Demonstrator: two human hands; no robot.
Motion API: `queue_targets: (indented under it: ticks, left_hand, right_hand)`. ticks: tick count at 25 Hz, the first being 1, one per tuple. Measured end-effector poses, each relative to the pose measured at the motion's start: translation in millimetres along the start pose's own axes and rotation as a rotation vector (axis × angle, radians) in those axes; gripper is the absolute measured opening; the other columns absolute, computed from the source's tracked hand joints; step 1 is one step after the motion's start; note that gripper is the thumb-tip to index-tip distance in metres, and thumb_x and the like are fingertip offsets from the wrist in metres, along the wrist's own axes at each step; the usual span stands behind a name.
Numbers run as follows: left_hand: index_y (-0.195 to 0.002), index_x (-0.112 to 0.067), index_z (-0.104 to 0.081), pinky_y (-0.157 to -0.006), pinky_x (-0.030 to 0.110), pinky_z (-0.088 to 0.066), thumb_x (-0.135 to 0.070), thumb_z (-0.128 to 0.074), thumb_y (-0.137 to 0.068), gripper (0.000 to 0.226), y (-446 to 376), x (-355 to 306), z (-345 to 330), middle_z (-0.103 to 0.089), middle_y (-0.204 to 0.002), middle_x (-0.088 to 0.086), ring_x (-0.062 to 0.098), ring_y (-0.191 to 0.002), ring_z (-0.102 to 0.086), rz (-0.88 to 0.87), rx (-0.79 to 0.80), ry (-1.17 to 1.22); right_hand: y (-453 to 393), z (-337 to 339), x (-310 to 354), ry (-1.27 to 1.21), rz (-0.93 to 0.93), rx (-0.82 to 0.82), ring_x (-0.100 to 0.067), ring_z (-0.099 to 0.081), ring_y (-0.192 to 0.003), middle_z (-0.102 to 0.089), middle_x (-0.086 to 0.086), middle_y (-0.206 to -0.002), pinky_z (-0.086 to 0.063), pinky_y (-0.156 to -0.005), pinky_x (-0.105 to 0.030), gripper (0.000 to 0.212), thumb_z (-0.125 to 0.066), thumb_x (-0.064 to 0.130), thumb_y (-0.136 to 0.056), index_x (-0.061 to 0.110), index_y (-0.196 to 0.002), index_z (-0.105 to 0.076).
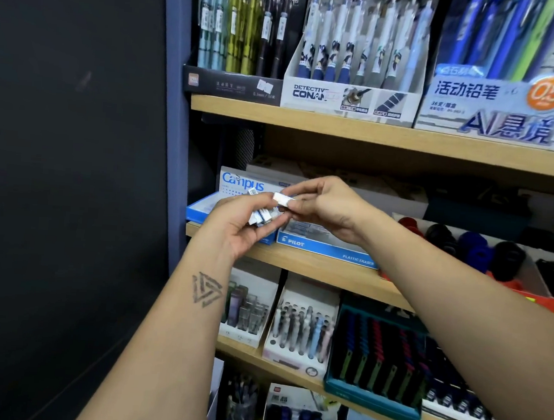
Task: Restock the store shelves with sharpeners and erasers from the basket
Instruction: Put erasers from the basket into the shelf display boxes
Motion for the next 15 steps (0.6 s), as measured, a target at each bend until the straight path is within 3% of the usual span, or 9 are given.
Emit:
queue_targets:
  ticks: [3,6,10,13,15]
  left_hand:
    - [-0.105,0.008,-0.065,-0.055,0.026,-0.058,0.014,-0.062,-0.085,0.021,3,4,-5,-0.070,-0.095,0.026,0.033,-0.075,-0.073,0.002,-0.022,-0.082]
    - [-0.114,0.009,-0.062,-0.052,0.026,-0.058,0.011,-0.066,-0.084,0.030,3,5,-9,-0.067,-0.096,0.025,0.037,-0.081,-0.071,-0.003,-0.038,-0.098]
    - [-0.118,0.011,-0.061,-0.051,0.024,-0.057,0.007,-0.069,-0.085,0.034,2,6,-9,-0.065,-0.102,0.026,0.038,-0.082,-0.071,-0.002,-0.063,-0.107]
    - [-0.121,0.012,-0.060,-0.050,0.024,-0.056,0.007,-0.070,-0.084,0.039,1,5,-7,-0.062,-0.107,0.027,0.037,-0.076,-0.072,-0.017,-0.094,-0.100]
    - [-0.121,0.012,-0.060,-0.050,0.024,-0.057,0.007,-0.071,-0.084,0.038,1,5,-7,-0.062,-0.108,0.028,0.037,-0.074,-0.073,-0.019,-0.094,-0.104]
  right_hand:
    - [4,7,-2,-0.026,0.007,0.000,-0.025,-0.073,-0.080,-0.072,-0.022,-0.087,-0.061,-0.077,-0.028,0.025,-0.063,-0.016,-0.086,-0.005,-0.108,-0.067]
    - [6,12,-2,-0.032,0.009,-0.029,-0.022,-0.072,-0.081,-0.072,-0.017,-0.086,-0.060,-0.082,-0.029,0.028,-0.069,-0.017,-0.079,-0.002,-0.103,-0.069]
    - [5,21,-5,-0.091,-0.003,-0.159,-0.019,-0.070,-0.081,-0.074,-0.014,-0.085,-0.058,-0.077,-0.026,0.023,-0.074,-0.010,-0.079,0.000,-0.098,-0.070]
    - [5,34,-4,0.167,-0.051,-0.332,-0.016,-0.066,-0.077,-0.074,-0.011,-0.085,-0.056,-0.066,-0.026,0.011,-0.074,0.004,-0.081,0.005,-0.091,-0.076]
    - [4,43,0,0.584,-0.091,-0.382,-0.014,-0.066,-0.079,-0.072,-0.006,-0.086,-0.058,-0.068,-0.030,0.009,-0.073,0.007,-0.081,0.007,-0.089,-0.075]
Point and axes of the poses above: each hand's wrist, its own y-axis away from the middle knuckle, its own z-axis out of the back of the hand, x = y × z, the point moved 3 cm from there along -y, towards the middle knuckle
